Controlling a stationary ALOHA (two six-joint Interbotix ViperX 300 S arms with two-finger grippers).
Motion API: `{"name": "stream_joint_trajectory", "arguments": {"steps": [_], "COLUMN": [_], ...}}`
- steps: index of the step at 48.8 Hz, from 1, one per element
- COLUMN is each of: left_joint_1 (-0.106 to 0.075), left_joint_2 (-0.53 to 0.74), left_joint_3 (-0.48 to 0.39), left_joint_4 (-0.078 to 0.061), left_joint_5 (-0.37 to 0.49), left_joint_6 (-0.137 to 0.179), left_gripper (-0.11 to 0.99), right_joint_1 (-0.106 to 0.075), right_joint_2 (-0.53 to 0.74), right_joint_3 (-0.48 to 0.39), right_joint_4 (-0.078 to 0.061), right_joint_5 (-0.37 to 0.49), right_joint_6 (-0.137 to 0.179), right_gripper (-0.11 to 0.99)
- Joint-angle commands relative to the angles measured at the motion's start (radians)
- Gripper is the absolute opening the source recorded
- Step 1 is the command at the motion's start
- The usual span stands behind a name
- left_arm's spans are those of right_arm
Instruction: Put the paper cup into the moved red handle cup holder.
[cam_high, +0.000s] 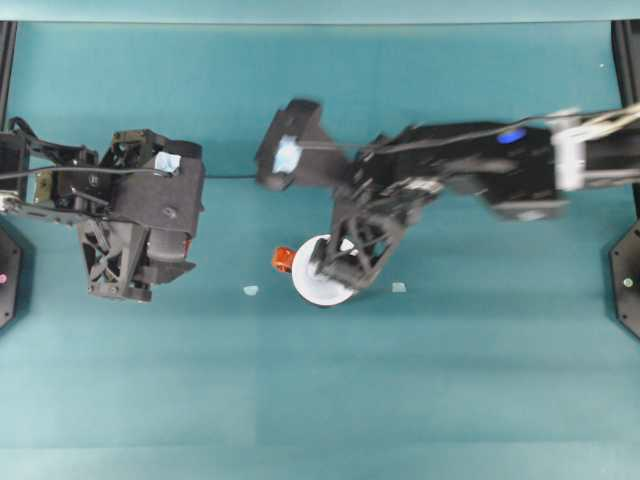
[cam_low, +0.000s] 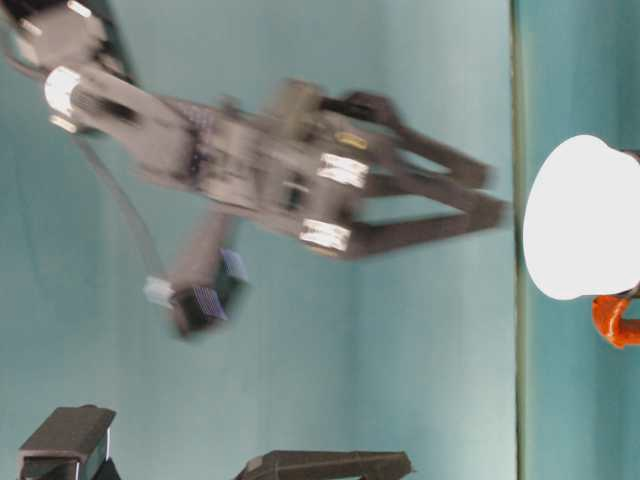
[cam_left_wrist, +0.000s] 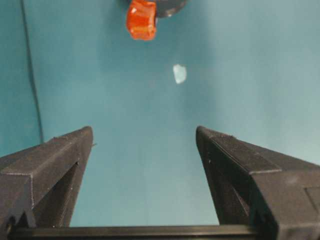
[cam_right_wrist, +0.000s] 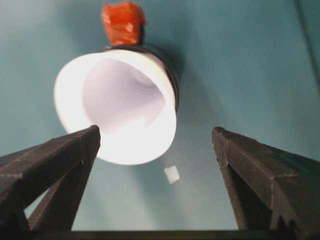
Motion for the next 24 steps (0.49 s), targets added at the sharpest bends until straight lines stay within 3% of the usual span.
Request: {"name": "stream_joint_trajectory", "arguments": {"steps": [1, 17, 24], "left_joint_1": [-0.003, -0.003, -0.006], "left_joint_2": [-0.021, -0.038, -0.044], "left_joint_3": [-0.020, -0.012, -0.011], "left_joint_4": [0.003, 0.003, 0.003], "left_joint_5": [-0.005, 0.000, 0.002], "left_joint_6": [0.002, 0.000, 0.000], "left_gripper": [0.88, 0.88, 0.88], "right_joint_1": [0.011, 0.026, 0.035], "right_joint_2": [-0.071, -0.175, -0.199], "right_joint_3": [-0.015, 0.034, 0.057], "right_joint_4": [-0.003, -0.003, -0.003], "right_joint_5": [0.000, -0.005, -0.006], "right_joint_6": [-0.014, -0.031, -0.066], "right_gripper": [0.82, 0.82, 0.82]}}
